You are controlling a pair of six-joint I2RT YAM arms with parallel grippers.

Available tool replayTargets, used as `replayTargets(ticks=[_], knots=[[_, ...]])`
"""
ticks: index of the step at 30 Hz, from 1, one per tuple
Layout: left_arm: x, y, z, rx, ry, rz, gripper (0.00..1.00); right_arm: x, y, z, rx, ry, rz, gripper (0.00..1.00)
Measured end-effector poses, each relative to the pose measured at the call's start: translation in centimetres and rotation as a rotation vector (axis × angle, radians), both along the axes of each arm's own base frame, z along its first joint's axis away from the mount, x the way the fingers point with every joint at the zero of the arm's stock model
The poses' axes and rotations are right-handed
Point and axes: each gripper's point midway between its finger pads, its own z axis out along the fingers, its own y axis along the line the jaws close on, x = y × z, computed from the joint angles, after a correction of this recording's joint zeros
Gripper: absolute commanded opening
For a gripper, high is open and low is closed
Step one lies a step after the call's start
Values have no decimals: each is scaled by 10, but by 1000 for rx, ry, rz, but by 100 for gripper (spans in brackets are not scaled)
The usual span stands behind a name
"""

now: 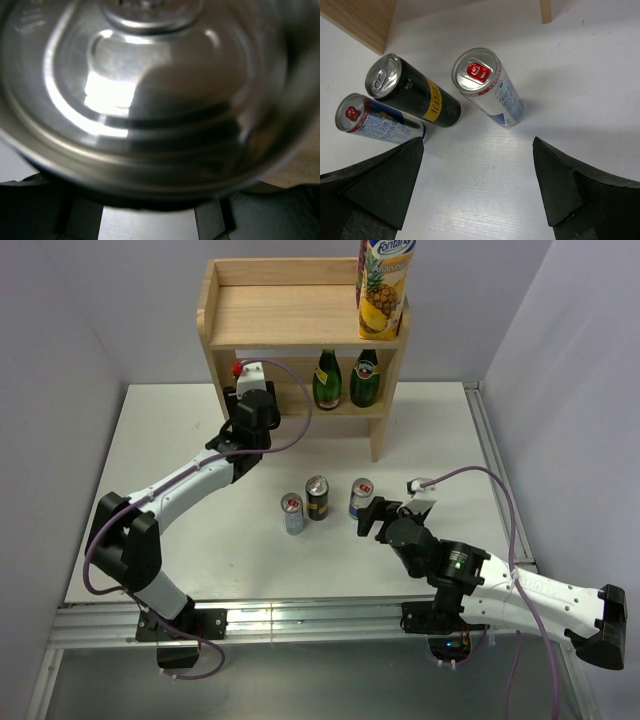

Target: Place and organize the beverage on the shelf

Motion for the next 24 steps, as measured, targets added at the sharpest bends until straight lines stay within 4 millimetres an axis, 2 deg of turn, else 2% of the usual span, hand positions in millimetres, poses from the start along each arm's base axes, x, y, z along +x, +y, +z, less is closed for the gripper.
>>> replayTargets(ticks=[5,9,15,18,19,21,23,24], knots=[[10,0,1,-24,-12,5,0,-2,-1,-10,-11,14,0,97],[16,2,2,-34,-19,14,0,-2,-1,-10,-2,16,-2,97],[27,15,2,-63,-38,40,1,-3,-2,-14,-5,22,-4,97],[31,19,2,-75,-43,45,25,-3,-2,-14,-3,22,-5,97],[32,19,1,-76,-43,42,40,-3,-2,-14,-3,22,-5,97],[35,17,2,-80,-46,37,50,-3,-2,-14,-3,22,-5,97],[37,16,1,-82,-47,32,68,-3,-2,-14,-3,22,-5,97],[37,15,2,-88,-48,26,88,-3,-2,-14,-3,22,-5,97]])
